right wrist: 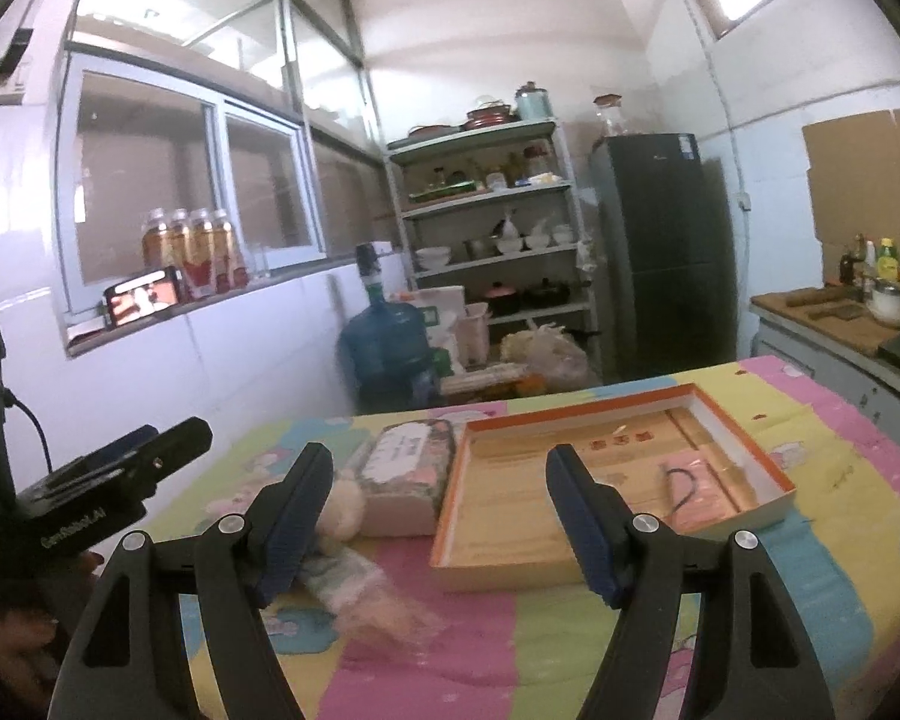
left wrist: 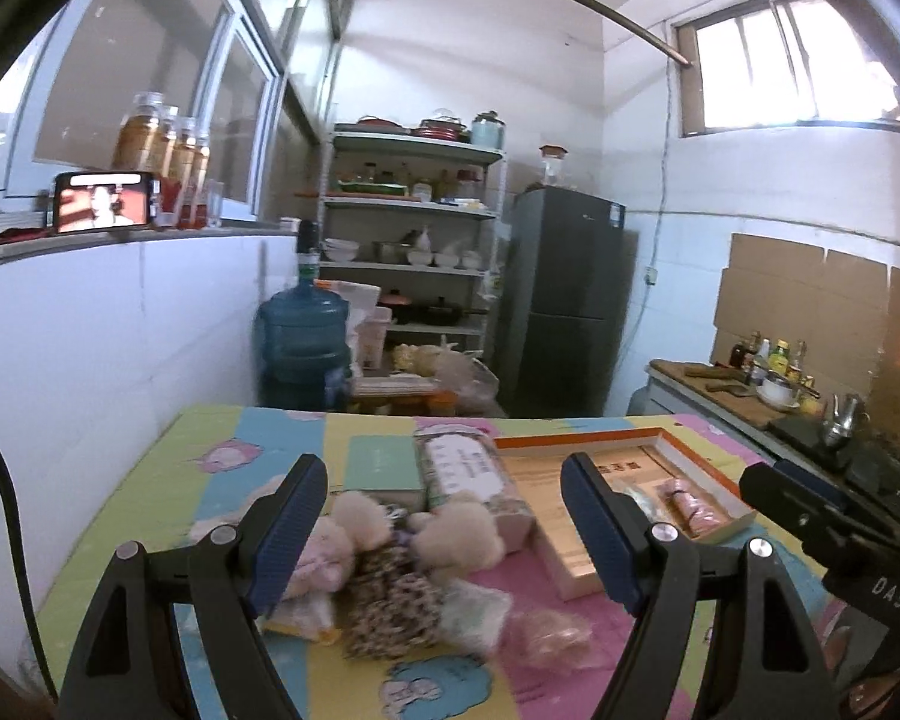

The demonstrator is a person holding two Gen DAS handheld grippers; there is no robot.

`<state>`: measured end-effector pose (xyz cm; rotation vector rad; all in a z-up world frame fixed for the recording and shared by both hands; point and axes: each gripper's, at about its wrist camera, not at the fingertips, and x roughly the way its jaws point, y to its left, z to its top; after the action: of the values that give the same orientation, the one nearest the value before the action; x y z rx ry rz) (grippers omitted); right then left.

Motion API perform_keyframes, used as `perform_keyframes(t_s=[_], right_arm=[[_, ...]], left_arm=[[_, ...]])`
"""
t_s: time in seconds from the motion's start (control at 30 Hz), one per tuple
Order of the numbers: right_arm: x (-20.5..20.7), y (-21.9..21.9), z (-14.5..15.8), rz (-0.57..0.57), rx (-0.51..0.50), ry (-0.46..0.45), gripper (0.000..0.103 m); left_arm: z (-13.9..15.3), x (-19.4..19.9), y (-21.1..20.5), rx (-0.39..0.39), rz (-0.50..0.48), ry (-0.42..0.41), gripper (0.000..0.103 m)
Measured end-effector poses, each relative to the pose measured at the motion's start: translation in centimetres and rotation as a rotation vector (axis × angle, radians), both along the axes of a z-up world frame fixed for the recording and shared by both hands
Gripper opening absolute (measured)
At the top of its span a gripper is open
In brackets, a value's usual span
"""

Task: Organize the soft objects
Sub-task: 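Withdraw both tools from the box back toward the pile, then grasp the clear bag with the brown bun using the right tool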

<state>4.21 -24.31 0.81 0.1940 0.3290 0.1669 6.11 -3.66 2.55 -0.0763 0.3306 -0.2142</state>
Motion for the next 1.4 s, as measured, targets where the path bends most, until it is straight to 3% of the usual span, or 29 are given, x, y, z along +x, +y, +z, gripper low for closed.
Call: perform_keyframes(t_s=[0.2,0.43,0.63,0.77,1.07,1.4], right_arm=[[-0.5,2.2,-0.2,0.053,0.001,-0.007,0.075],[-0.6,5.3,-1.1,0.126,-0.001,0.005,0.075],[-0.3,7.9,-1.9,0.179,-0.023,0.026,0.075],[-0.3,9.2,-2.2,0.204,-0.037,0.029,0.075],[-0.4,10.5,-2.7,0.23,-0.058,0.053,0.075],[0.8,8.1,-4.1,0.174,-0.06,0.111,0.075]], left_arm=[[-0.9,-1.6,2.5,-0.025,0.038,-0.014,0.08],[-1.9,-3.5,5.3,0.046,0.121,-0.08,0.08],[-3.1,-4.0,6.5,0.111,0.121,-0.078,0.08],[-3.2,-4.7,7.3,0.113,0.125,-0.093,0.08],[-2.6,-6.0,9.1,0.066,0.141,-0.117,0.08],[-3.2,-5.6,11.7,-0.023,0.161,-0.084,0.08]])
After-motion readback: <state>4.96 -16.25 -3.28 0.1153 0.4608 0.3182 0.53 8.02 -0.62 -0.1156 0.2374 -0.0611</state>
